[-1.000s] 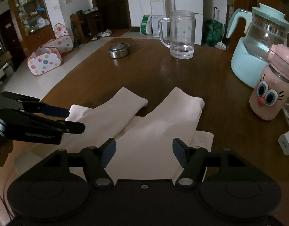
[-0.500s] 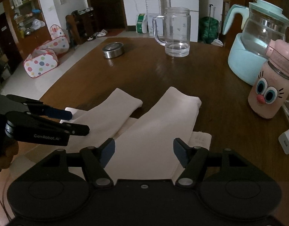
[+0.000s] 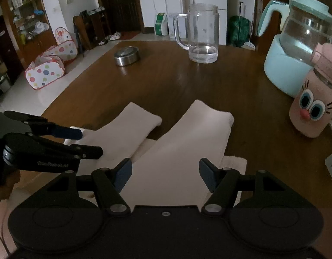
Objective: Fold clothes
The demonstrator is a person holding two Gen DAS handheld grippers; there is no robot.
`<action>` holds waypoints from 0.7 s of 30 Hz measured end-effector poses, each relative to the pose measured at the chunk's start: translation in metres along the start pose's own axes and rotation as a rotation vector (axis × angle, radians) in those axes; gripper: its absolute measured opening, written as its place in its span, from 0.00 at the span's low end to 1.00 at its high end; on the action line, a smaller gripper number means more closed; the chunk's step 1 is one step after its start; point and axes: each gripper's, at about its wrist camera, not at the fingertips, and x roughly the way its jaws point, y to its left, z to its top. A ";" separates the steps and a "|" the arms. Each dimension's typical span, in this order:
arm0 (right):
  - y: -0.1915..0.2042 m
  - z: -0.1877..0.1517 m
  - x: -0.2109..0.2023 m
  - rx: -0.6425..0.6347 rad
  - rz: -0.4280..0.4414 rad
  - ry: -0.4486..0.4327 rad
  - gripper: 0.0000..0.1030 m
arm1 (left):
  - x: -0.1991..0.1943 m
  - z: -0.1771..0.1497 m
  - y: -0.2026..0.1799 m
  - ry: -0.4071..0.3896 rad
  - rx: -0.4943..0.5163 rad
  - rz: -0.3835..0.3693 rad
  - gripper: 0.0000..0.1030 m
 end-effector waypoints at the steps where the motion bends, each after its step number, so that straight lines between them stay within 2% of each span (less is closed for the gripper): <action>1: -0.001 0.000 0.001 0.003 -0.001 0.003 0.69 | 0.000 0.000 -0.001 -0.003 0.007 0.001 0.52; 3: -0.001 0.000 0.003 0.008 -0.001 0.006 0.69 | 0.000 0.000 -0.003 -0.008 0.020 -0.008 0.45; 8: -0.001 0.000 0.004 0.011 -0.001 0.006 0.69 | 0.001 0.002 -0.005 -0.010 0.017 -0.024 0.20; 11: -0.001 0.000 0.004 0.012 -0.002 0.005 0.69 | 0.000 0.002 -0.004 -0.011 0.001 -0.040 0.10; 21: -0.002 -0.001 0.003 0.013 -0.004 0.007 0.69 | -0.011 0.000 -0.002 -0.036 -0.048 -0.039 0.05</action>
